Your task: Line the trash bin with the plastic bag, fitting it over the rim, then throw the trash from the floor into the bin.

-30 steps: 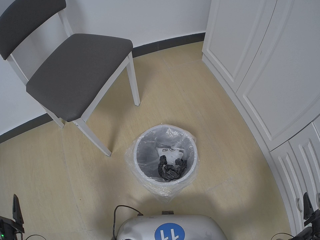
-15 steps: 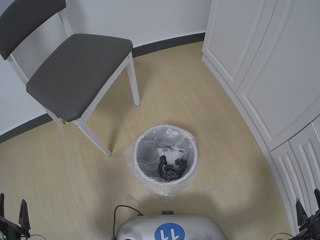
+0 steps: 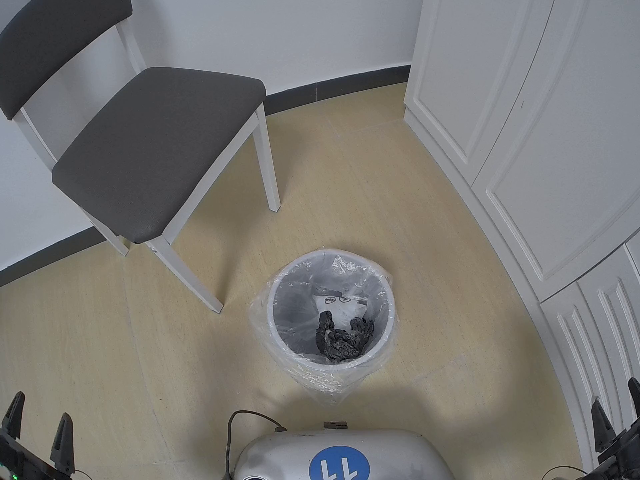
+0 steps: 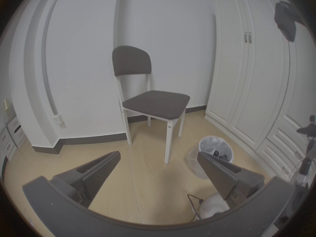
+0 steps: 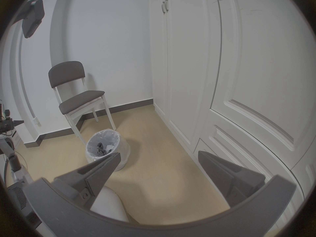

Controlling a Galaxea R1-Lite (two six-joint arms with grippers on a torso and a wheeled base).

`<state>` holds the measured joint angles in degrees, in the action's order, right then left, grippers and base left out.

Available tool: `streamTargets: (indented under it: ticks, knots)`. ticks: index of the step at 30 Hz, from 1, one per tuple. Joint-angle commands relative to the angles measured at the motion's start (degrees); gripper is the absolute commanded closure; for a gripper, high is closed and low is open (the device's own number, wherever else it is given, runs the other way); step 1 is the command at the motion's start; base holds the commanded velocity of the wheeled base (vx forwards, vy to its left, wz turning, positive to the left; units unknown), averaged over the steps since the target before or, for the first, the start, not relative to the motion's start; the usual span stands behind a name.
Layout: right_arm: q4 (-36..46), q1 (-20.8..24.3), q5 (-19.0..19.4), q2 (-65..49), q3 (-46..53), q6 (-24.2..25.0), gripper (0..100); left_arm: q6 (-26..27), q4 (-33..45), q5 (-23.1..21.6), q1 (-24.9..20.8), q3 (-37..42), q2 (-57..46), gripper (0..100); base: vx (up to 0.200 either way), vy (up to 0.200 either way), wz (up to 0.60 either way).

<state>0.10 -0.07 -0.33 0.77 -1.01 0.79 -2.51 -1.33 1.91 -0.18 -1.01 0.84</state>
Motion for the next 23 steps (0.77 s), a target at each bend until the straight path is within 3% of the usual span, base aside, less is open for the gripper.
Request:
streamTargets:
  ticks: [1, 12, 23]
  knots:
    - [-0.01, -0.01, -0.02, -0.77, 1.01, 0.00, 0, 2.07, 1.24, -1.30, 0.01, 1.01, -0.75, 0, 0.000, 0.000, 0.00]
    - [-0.10, -0.01, -0.02, -0.77, 1.01, 0.00, 0, -0.04, 1.33, -1.21, 0.01, 0.92, -0.75, 0, 0.000, 0.000, 0.00]
    - [-0.10, -0.01, -0.02, -0.77, 1.01, 0.09, 0, 2.07, 1.24, -1.39, 0.01, 1.01, -0.84, 0, 0.000, 0.000, 0.00]
